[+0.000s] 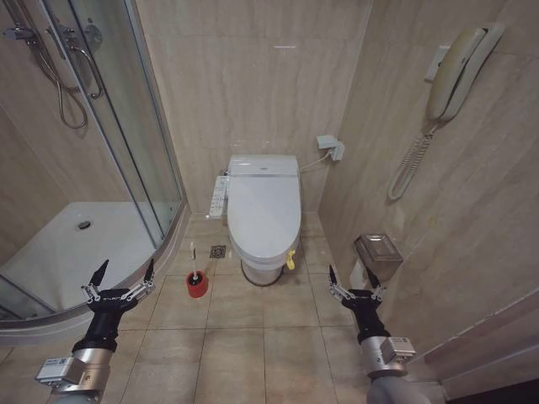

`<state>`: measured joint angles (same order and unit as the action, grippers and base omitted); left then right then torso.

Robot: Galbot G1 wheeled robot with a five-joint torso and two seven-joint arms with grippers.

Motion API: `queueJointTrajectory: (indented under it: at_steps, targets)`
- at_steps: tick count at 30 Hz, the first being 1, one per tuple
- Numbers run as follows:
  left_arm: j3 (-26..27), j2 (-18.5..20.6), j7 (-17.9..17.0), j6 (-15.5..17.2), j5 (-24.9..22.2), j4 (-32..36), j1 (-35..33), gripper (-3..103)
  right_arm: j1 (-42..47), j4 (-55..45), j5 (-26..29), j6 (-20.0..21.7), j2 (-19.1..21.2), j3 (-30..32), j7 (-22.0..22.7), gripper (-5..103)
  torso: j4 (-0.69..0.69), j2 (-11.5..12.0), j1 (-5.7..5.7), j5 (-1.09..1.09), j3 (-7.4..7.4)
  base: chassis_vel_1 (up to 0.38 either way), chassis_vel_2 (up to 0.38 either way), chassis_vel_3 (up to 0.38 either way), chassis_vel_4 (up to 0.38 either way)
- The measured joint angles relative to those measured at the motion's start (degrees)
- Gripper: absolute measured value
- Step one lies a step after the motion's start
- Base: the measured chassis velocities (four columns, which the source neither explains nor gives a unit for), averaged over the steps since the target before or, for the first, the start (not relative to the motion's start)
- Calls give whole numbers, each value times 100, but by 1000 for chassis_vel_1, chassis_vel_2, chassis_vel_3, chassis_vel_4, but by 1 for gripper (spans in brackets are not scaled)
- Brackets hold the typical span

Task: Open the toilet lid, clean the toilet bowl with a toilet brush, close the toilet lid, and flush.

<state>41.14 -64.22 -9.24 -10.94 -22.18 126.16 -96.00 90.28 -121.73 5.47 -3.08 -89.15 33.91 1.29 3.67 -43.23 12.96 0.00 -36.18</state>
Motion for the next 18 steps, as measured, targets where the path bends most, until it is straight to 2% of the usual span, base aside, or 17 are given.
queueJointTrajectory:
  at_steps: [18]
  targets:
    - [0, 0, 0, 0, 0, 0, 0, 100, 11, 37, 55, 17, 6, -8, 38, 100, 0, 0, -1, 0, 0, 0, 0, 0, 0]
